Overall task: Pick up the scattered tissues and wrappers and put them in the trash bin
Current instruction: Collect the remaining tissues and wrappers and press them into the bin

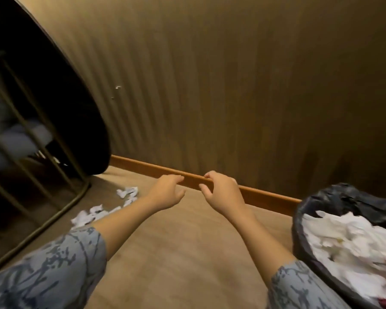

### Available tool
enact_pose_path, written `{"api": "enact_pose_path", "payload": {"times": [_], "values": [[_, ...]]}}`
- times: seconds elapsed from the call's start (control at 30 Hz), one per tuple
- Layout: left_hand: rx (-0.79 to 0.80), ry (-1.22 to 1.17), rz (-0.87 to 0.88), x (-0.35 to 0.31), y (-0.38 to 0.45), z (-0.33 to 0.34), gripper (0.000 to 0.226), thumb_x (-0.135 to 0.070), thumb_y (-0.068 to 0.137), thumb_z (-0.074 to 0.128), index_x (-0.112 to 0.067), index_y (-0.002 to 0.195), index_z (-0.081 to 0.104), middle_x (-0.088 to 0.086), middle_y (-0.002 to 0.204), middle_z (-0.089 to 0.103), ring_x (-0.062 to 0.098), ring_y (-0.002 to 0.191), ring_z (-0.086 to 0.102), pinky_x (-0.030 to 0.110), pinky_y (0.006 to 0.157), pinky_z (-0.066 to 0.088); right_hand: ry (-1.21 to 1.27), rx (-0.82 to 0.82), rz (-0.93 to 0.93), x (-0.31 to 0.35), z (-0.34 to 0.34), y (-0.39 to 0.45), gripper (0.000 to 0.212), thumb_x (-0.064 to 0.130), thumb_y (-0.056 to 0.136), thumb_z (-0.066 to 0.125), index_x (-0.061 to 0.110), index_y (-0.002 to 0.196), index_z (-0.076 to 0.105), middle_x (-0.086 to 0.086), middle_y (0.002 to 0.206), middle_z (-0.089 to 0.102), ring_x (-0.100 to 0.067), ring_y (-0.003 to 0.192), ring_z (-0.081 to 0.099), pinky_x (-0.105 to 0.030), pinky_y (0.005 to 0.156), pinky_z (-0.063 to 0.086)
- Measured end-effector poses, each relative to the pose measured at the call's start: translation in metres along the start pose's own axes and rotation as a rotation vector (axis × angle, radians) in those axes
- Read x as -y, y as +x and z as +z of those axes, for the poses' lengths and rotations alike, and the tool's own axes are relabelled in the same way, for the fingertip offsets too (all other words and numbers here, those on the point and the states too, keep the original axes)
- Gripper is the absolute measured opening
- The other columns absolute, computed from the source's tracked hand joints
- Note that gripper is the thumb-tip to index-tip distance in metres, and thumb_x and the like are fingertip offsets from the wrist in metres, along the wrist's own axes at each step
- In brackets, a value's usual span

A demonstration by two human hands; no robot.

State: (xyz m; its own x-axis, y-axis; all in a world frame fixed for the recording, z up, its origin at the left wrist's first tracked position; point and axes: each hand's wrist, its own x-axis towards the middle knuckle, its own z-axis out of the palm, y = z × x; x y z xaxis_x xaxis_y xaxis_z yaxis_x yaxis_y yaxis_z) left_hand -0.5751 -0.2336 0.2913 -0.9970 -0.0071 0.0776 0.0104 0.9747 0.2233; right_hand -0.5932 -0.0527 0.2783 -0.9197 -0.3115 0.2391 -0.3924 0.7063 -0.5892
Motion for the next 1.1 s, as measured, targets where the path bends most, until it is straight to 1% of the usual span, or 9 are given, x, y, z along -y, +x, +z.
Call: {"api": "enact_pose_path", "payload": {"times": [0.1,0.33,0.47,0.6,0.7,0.77,0.83,0.97,1.1], "values": [[0.009,0.012,-0.108,0.064,-0.036,-0.004,0.057,-0.040,0.091,0.058,-0.018,0.142,0.043,0.003,0.144,0.049,0.021,0.131,0.046,0.035,0.108,0.037,-0.069,0.103,-0.104,0.036,0.035,0.008,0.044,0.044,0.093,0.057,0.022,0.130,0.055,0.002,0.127,0.063,-0.020,0.118,0.057,-0.043,0.105,0.043],[0.004,0.036,-0.159,0.202,-0.102,0.009,0.060,-0.047,0.086,0.060,-0.023,0.139,0.047,-0.003,0.143,0.050,0.018,0.132,0.045,0.039,0.109,0.036,-0.495,0.363,-0.480,0.100,0.132,0.025,0.044,0.044,0.093,0.053,0.019,0.130,0.051,-0.006,0.132,0.055,-0.027,0.122,0.049,-0.045,0.108,0.033],[0.022,-0.015,-0.268,0.276,-0.128,0.022,0.060,-0.050,0.084,0.060,-0.027,0.138,0.047,-0.005,0.142,0.049,0.017,0.133,0.043,0.040,0.109,0.031,-0.484,0.437,-0.515,0.146,0.205,0.031,0.043,0.042,0.093,0.053,0.019,0.128,0.051,-0.009,0.129,0.054,-0.029,0.120,0.047,-0.047,0.103,0.034],[0.023,-0.181,-0.355,0.347,-0.163,0.043,0.065,-0.059,0.074,0.049,-0.024,0.129,0.055,-0.002,0.133,0.057,0.017,0.124,0.051,0.038,0.104,0.040,-0.405,0.574,-0.454,0.185,0.281,0.022,0.048,0.044,0.094,0.051,0.017,0.133,0.044,-0.011,0.133,0.048,-0.031,0.124,0.040,-0.049,0.103,0.034],[0.078,-0.244,-0.359,0.401,-0.197,0.067,0.073,-0.075,0.067,0.045,-0.031,0.124,0.058,-0.008,0.129,0.057,0.014,0.124,0.049,0.035,0.104,0.037,-0.305,0.704,-0.365,0.206,0.341,0.009,0.066,0.052,0.090,0.057,0.022,0.144,0.033,-0.012,0.151,0.029,-0.033,0.138,0.026,-0.051,0.105,0.033],[0.139,-0.244,-0.375,0.432,-0.218,0.079,0.075,-0.082,0.063,0.054,-0.040,0.126,0.053,-0.015,0.137,0.049,0.009,0.132,0.038,0.034,0.109,0.021,-0.229,0.803,-0.288,0.216,0.380,-0.003,0.084,0.055,0.083,0.065,0.026,0.150,0.023,-0.011,0.162,-0.002,-0.034,0.147,0.003,-0.057,0.111,0.023],[0.192,-0.261,-0.430,0.455,-0.240,0.090,0.083,-0.087,0.056,0.058,-0.048,0.128,0.045,-0.018,0.147,0.036,0.009,0.140,0.026,0.043,0.115,0.007,-0.198,0.879,-0.225,0.220,0.417,-0.015,0.098,0.057,0.077,0.069,0.030,0.153,0.013,-0.008,0.159,-0.024,-0.035,0.147,-0.015,-0.063,0.112,0.014],[0.310,-0.183,-0.481,0.482,-0.283,0.115,0.121,-0.099,0.037,0.052,-0.049,0.142,0.022,-0.019,0.156,0.005,0.015,0.148,-0.003,0.059,0.108,-0.024,-0.288,0.871,-0.163,0.223,0.475,-0.029,0.104,0.070,0.075,0.062,0.037,0.153,0.002,-0.009,0.155,-0.034,-0.038,0.142,-0.028,-0.071,0.108,-0.004],[0.230,-0.173,-0.585,0.485,-0.327,0.144,0.141,-0.101,0.030,0.051,-0.042,0.148,0.001,-0.011,0.155,-0.025,0.017,0.143,-0.028,0.059,0.107,-0.025,-0.293,0.804,-0.007,0.216,0.506,-0.038,0.100,0.084,0.073,0.045,0.044,0.150,-0.005,-0.011,0.152,-0.039,-0.042,0.136,-0.038,-0.072,0.105,-0.011]]}}
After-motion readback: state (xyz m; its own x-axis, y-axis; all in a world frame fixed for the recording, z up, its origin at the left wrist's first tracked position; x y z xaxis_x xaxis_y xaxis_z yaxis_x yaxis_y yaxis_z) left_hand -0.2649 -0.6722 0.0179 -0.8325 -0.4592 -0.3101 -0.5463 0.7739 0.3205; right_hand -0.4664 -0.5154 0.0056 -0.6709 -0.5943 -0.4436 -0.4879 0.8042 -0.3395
